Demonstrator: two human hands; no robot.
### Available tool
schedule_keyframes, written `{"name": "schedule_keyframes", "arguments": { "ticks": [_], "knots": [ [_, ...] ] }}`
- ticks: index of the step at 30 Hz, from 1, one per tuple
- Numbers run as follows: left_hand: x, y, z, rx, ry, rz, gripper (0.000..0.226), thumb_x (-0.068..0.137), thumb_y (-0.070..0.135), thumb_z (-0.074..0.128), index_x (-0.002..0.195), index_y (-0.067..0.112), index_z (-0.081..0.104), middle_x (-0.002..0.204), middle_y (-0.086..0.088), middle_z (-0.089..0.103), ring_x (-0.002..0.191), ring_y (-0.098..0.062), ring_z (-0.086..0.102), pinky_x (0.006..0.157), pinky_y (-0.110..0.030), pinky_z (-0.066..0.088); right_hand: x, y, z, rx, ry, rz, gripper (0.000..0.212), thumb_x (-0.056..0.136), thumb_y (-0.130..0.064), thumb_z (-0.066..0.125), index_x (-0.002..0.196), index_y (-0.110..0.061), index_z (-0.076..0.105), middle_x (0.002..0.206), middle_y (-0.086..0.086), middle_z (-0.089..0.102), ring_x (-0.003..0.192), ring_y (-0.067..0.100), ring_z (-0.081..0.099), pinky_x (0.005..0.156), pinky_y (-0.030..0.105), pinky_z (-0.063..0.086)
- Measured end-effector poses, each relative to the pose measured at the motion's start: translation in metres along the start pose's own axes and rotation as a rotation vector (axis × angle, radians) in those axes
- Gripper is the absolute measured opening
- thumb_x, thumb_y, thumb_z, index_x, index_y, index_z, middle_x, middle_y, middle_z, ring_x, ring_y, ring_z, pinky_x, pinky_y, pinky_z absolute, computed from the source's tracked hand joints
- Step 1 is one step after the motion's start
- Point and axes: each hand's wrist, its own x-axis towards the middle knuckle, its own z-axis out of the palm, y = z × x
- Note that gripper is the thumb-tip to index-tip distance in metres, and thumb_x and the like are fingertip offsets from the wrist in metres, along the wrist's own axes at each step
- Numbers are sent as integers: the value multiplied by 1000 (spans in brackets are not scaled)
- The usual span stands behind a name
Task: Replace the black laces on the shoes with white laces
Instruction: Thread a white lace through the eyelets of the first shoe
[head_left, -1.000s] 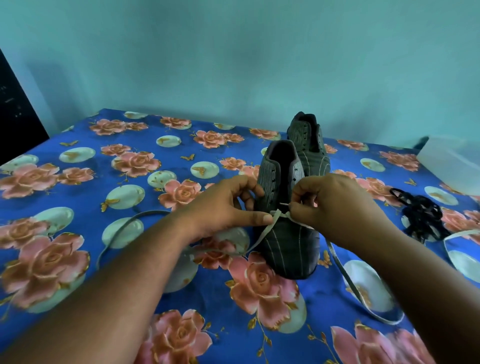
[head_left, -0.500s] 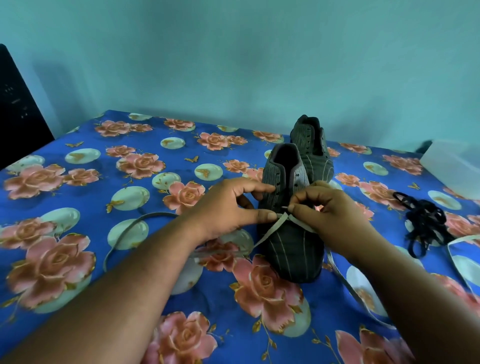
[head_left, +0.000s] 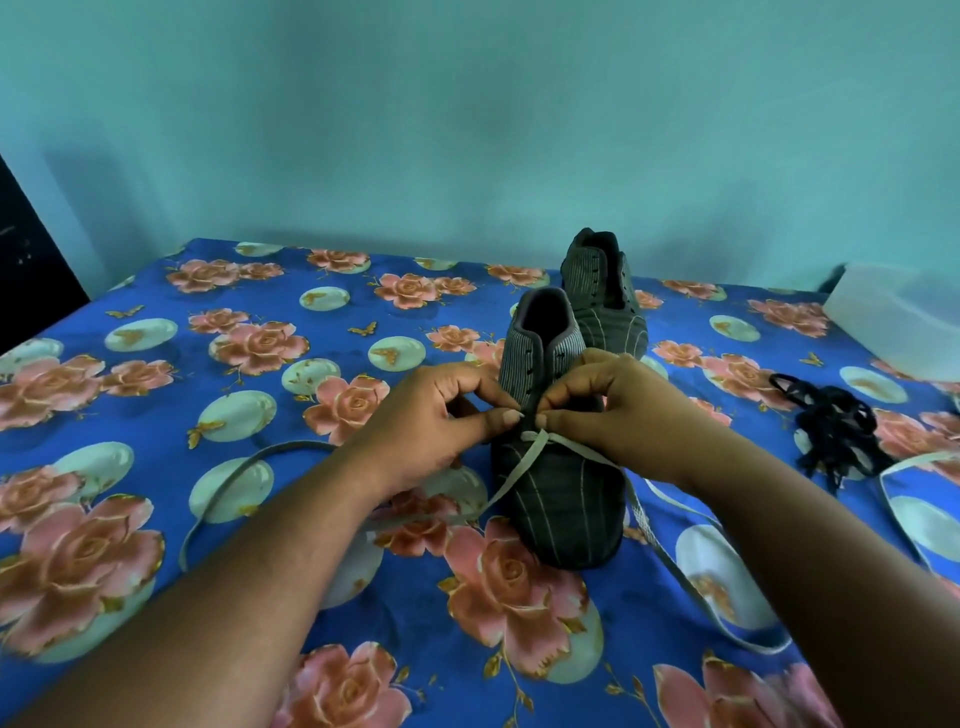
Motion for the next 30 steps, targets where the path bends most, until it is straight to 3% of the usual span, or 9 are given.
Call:
{"name": "schedule_keyframes", "arguments": {
  "ticks": [2, 5, 9, 14, 19, 21, 23, 26, 30],
  "knots": [
    [-2, 1, 0, -45, -8, -57, 3, 94, 22, 73, 95, 20, 74, 84, -13, 72, 68, -19, 64, 58, -35, 53, -3, 4, -1, 120, 16, -43, 6, 87, -26, 80, 85, -32, 80, 80, -11, 62, 78, 1, 58, 74, 15, 43],
    [-2, 2, -1, -114, -17, -127, 6, 97, 22, 68, 95, 18, 72, 89, -12, 71, 80, -17, 67, 69, -44, 55, -10, 18, 1, 400, 145, -25, 1, 90, -17, 76, 90, -18, 76, 75, -6, 64, 65, 6, 57, 64, 19, 46],
    [1, 3, -6, -181, -26, -189, 11, 100, 10, 60, 95, 8, 69, 90, -2, 68, 80, -21, 69, 55, -35, 52, -10, 36, 6, 416, 152, 37, 20, 85, -18, 82, 84, -20, 62, 69, -6, 49, 60, 11, 45, 61, 28, 41],
    [3, 5, -13, -162, 29, -236, 15, 102, 8, 56, 93, 6, 68, 89, 2, 69, 80, -21, 71, 51, -31, 49, -11, 44, 4, 432, 130, 33, 25, 83, -21, 84, 86, -23, 59, 69, -10, 46, 62, 10, 44, 62, 30, 41],
    [6, 4, -26, -108, 243, -340, 14, 102, 20, 58, 94, 14, 67, 82, -14, 71, 65, -15, 66, 43, -22, 42, -11, 48, 0, 351, 104, 27, 23, 84, -26, 83, 88, -28, 61, 67, -16, 48, 62, 7, 46, 67, 34, 42],
    [7, 1, -32, -82, 389, -406, 14, 102, 26, 57, 97, 16, 66, 77, -12, 68, 54, -20, 59, 40, -21, 36, -12, 48, 1, 335, 109, 24, 23, 84, -26, 83, 88, -29, 61, 67, -17, 48, 63, 7, 45, 67, 32, 42],
    [9, -6, -36, -19, 497, -423, 11, 101, 30, 57, 101, 21, 64, 80, -9, 66, 55, -29, 61, 47, -28, 41, -13, 47, 3, 333, 116, 20, 22, 85, -26, 83, 89, -27, 61, 66, -17, 48, 62, 7, 45, 66, 31, 42],
    [9, -14, -34, 223, 494, -208, 12, 100, 33, 62, 110, 27, 62, 104, 0, 65, 81, -32, 70, 66, -40, 58, -13, 46, 2, 343, 125, 21, 22, 84, -25, 83, 90, -23, 62, 66, -16, 48, 63, 8, 45, 66, 31, 41],
    [6, -11, -17, 239, 128, 68, 25, 97, 52, 60, 109, 31, 68, 129, 8, 56, 130, -11, 51, 93, -26, 50, -13, 46, 3, 350, 126, 17, 22, 84, -26, 83, 89, -23, 62, 66, -16, 48, 63, 8, 45, 65, 31, 42]
  ]
}}
